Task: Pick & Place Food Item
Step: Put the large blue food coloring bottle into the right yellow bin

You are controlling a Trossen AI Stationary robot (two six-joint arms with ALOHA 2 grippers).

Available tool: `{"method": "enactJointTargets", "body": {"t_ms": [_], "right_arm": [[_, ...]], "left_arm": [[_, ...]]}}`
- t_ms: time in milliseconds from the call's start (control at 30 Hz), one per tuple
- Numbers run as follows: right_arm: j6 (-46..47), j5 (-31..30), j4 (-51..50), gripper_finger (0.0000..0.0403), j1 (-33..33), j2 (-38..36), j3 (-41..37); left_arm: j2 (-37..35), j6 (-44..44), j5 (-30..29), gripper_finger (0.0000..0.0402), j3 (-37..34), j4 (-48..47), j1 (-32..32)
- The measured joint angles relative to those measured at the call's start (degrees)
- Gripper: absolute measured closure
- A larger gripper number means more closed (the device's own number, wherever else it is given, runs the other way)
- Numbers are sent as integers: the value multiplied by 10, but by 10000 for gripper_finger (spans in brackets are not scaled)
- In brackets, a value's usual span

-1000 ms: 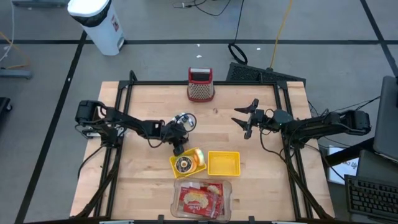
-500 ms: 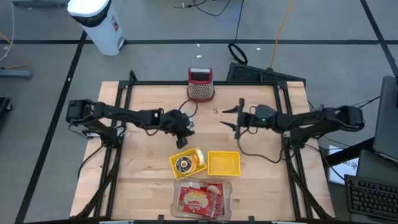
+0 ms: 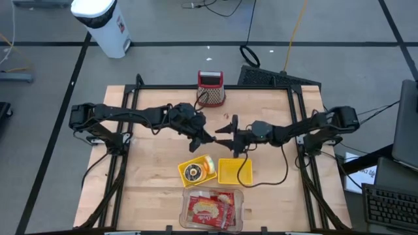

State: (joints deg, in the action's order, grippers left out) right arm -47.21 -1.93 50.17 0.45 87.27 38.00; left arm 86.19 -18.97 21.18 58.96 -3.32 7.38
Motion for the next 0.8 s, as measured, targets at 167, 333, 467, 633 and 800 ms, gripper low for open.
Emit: {"method": "enactJointTargets", "body": {"t_ms": [167, 333, 467, 633, 800], "right_arm": [[-33, -1, 37, 202, 15, 8, 6], [-32, 11, -16, 202, 15, 8, 33], [-31, 22, -29, 204, 14, 8, 45], [-30, 23, -35, 234, 14, 8, 47], [-30, 34, -39, 287, 14, 7, 48]], "left_arm": [[0, -7, 0, 374, 0, 4, 1], [0, -26, 0, 372, 0, 9, 1], [0, -29, 0, 368, 0, 9, 1], [0, -39, 0, 367, 0, 16, 0], [0, -41, 1, 367, 0, 17, 0]]}}
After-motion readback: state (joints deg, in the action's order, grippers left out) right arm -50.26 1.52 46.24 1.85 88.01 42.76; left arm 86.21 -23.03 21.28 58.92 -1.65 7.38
